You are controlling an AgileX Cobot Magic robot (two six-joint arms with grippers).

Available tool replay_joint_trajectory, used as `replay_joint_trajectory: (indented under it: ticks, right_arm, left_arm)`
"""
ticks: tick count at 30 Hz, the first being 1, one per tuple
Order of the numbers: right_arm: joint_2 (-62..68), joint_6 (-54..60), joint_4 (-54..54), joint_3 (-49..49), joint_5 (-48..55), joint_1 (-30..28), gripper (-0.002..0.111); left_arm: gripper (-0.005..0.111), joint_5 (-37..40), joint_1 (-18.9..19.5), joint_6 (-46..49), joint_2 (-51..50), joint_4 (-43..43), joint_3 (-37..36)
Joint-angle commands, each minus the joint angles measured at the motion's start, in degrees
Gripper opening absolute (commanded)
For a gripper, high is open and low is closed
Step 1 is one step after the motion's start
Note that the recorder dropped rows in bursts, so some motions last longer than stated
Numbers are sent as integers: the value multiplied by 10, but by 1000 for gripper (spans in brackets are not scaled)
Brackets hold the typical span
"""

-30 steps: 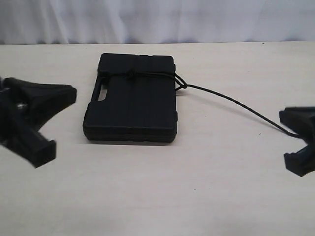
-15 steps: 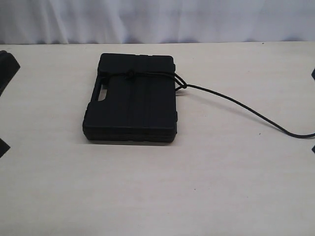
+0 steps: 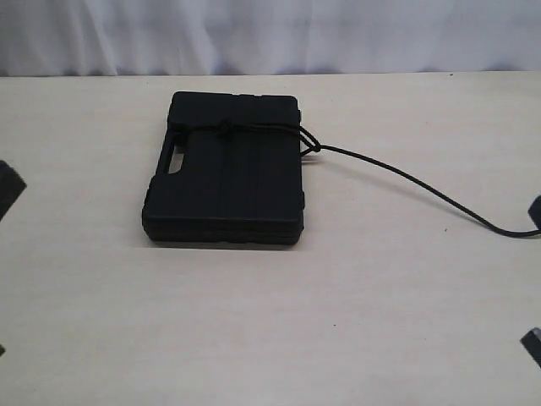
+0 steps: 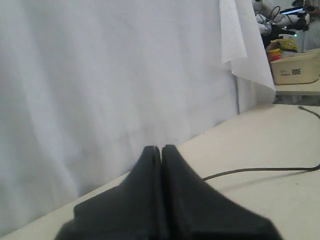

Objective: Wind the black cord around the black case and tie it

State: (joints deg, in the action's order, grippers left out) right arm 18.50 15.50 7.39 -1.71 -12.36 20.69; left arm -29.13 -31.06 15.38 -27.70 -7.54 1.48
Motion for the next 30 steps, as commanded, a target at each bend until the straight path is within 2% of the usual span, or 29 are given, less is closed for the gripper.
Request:
replay_joint_trajectory:
  ticks: [1,4,6,8,9,14,18,25,30]
  right_arm:
    - [-104,2,-10,17,81,-80,4]
    - [-182,2,-56,17,128,-140,4]
    - [-185,1,-68,17,133,-176,4]
    - [-185,1,-69,17,124,-194,4]
    - [-185,1,-69,17,124,-201,4]
    - [-185,1,-50,17,124,-206,4]
    - [-185,1,-34,17,124,-206,4]
    - [-185,1,-34,17,146,-206,4]
    - [-185,1,-34,17,249,-206,4]
  left_arm:
    - [0,104,76,-2,96,-17,-15]
    - [0,192,157,-2,157,42,-15]
    - [0,243,211,-2,201,103,-15]
    - [0,272,247,-2,244,123,-15]
    - [0,281,272,-2,272,124,-15]
    - [0,265,352,-2,277,124,-15]
    - [0,275,377,-2,277,124,-15]
    - [0,287,378,-2,277,125,-15]
    - [0,379,378,-2,277,125,-15]
